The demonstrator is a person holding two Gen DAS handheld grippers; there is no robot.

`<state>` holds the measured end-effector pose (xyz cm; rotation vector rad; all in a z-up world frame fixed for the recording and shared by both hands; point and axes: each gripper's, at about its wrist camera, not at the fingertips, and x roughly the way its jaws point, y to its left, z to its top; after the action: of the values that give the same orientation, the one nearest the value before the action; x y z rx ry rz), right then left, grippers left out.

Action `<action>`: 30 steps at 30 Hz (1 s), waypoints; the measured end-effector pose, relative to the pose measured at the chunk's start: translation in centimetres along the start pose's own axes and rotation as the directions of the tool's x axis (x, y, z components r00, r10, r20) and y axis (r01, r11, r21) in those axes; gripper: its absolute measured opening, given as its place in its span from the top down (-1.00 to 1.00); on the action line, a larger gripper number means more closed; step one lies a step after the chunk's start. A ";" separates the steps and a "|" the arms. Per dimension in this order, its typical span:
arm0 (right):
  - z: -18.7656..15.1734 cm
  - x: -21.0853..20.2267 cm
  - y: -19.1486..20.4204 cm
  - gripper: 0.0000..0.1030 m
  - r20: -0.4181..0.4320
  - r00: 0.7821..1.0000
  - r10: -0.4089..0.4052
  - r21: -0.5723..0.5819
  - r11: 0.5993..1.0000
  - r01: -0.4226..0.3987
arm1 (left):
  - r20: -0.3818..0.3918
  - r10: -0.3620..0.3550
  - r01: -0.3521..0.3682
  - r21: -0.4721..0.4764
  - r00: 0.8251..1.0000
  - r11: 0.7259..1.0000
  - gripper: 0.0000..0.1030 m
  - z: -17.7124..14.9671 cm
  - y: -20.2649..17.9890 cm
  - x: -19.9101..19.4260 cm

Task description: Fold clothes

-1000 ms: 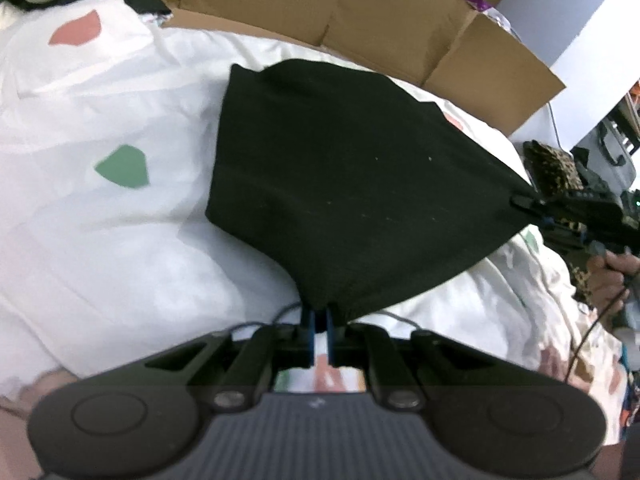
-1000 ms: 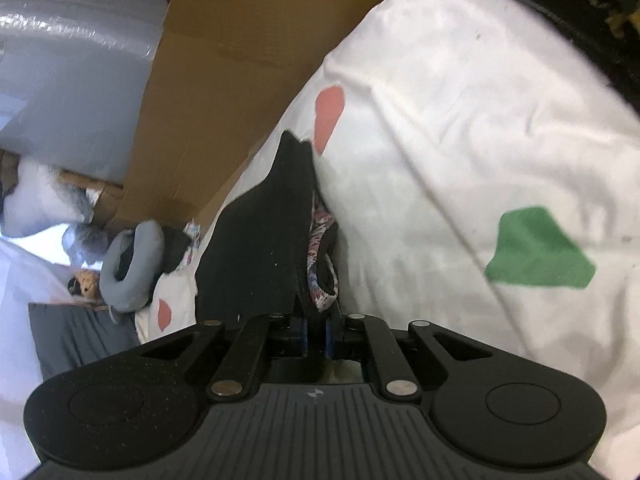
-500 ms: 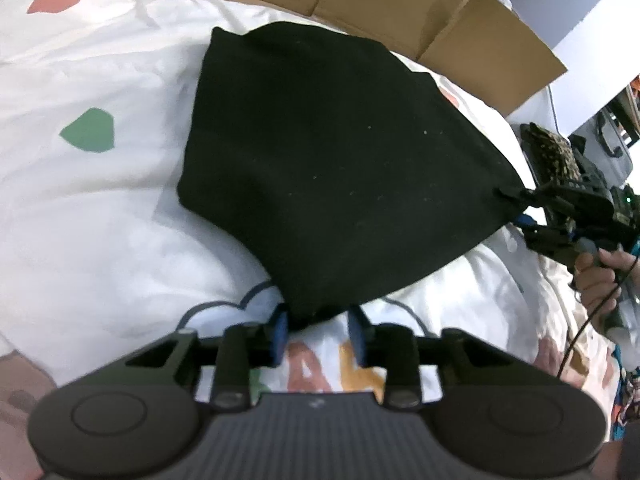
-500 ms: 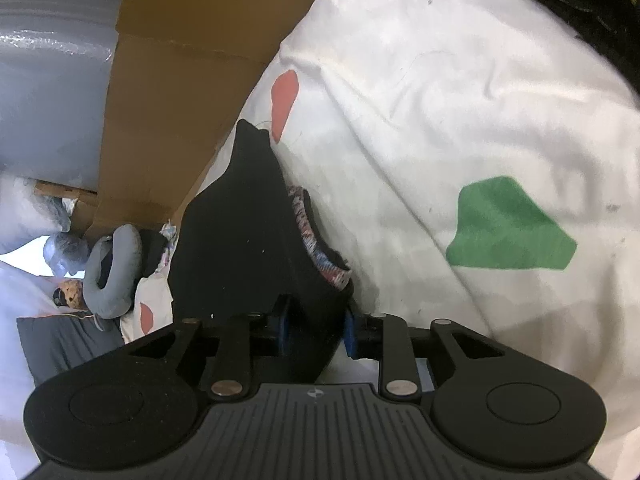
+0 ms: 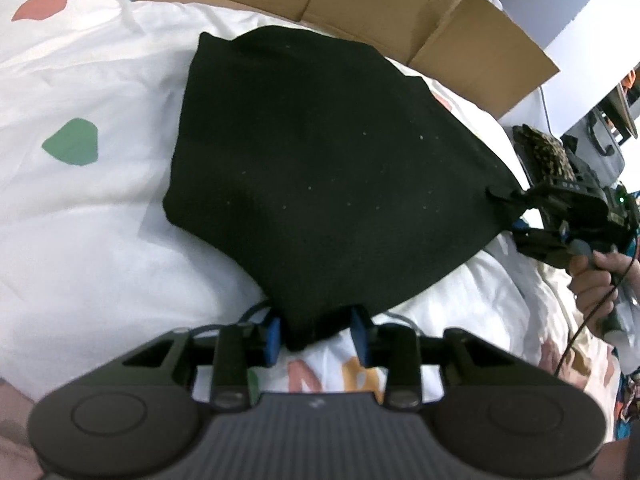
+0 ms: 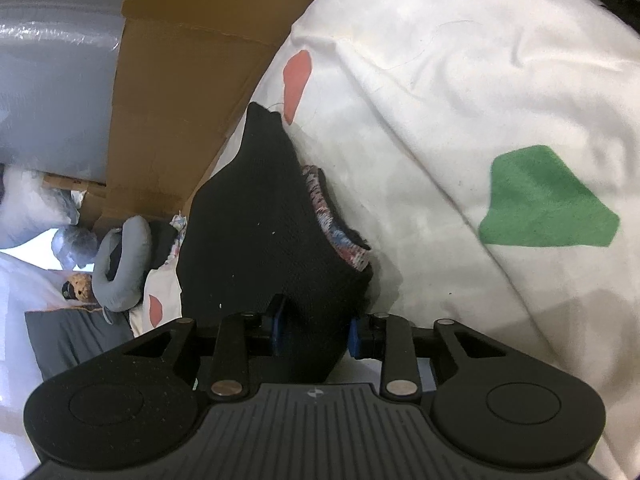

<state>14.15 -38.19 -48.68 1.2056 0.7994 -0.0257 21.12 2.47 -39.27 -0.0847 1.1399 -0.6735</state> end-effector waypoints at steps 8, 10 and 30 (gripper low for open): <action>0.3 -0.1 -0.2 0.39 0.017 1.000 0.006 0.010 1.000 -0.006 | 0.010 -0.032 0.032 -0.043 0.999 0.999 0.35 -0.1 0.7 -0.2; 0.2 -0.1 -0.1 0.40 0.017 1.000 0.005 0.007 1.000 -0.005 | 0.014 -0.040 0.041 -0.048 0.999 0.998 0.35 -0.2 0.8 -0.3; -0.2 -1.7 0.8 0.88 0.011 0.999 0.032 -0.029 0.999 -0.032 | -0.049 -0.105 0.105 -0.004 0.993 0.994 0.85 -1.2 -0.3 -2.9</action>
<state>13.18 -38.37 -47.08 1.1902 0.7679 0.0052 19.23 4.09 -37.32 -0.1310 1.1892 -0.7713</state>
